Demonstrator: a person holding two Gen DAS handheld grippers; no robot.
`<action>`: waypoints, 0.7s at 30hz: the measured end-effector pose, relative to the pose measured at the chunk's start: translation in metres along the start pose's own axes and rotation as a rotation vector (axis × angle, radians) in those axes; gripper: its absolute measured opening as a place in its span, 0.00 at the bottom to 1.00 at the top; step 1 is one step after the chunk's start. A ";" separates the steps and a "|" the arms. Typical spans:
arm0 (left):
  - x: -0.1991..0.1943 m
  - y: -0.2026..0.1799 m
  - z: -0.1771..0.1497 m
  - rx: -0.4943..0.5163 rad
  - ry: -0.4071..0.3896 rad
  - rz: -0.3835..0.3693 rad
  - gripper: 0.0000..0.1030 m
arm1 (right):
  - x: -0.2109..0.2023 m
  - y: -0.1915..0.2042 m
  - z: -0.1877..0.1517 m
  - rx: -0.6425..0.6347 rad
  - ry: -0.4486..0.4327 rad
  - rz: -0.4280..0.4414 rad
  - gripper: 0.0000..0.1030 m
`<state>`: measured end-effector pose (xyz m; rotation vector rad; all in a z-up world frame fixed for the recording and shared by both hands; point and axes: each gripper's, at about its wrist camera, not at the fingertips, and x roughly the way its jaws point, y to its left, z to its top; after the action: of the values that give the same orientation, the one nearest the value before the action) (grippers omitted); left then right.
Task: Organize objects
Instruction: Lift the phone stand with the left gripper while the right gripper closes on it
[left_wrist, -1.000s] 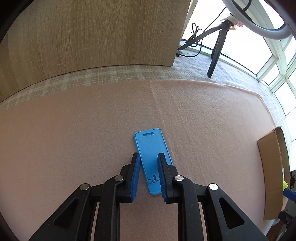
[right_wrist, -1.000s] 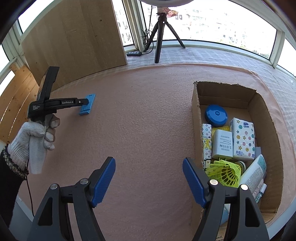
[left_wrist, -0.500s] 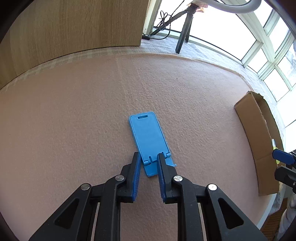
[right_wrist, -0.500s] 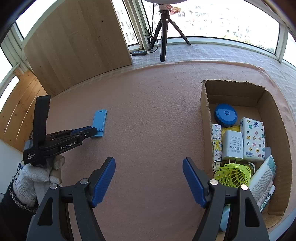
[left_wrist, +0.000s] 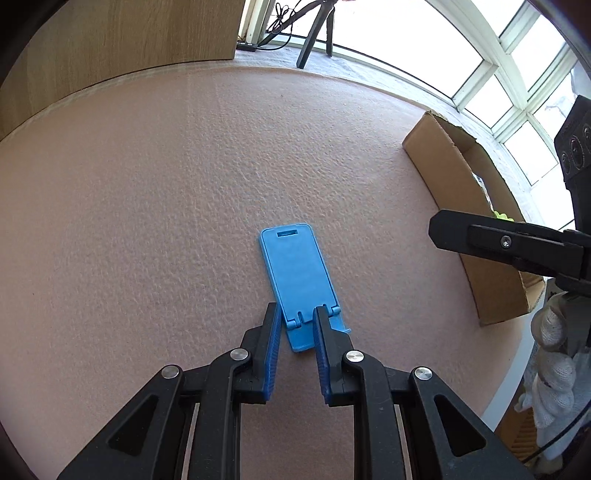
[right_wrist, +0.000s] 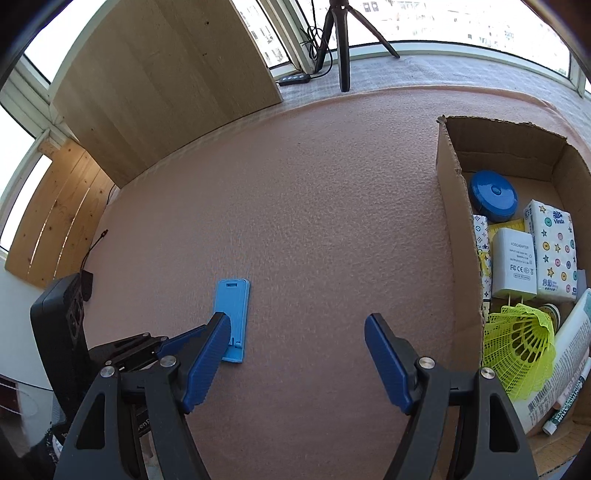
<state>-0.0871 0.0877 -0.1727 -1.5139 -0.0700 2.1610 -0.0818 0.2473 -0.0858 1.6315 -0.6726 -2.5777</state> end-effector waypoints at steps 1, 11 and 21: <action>-0.001 0.000 -0.003 0.003 0.013 -0.022 0.18 | 0.003 0.001 -0.001 -0.001 0.011 0.009 0.69; -0.010 -0.012 -0.011 0.059 0.035 -0.090 0.41 | 0.035 0.013 -0.010 0.003 0.129 0.086 0.53; -0.011 -0.010 -0.012 0.047 0.027 -0.099 0.39 | 0.055 0.025 -0.016 -0.009 0.202 0.120 0.28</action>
<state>-0.0699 0.0890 -0.1652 -1.4811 -0.0828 2.0500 -0.0979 0.2056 -0.1299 1.7584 -0.7187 -2.2919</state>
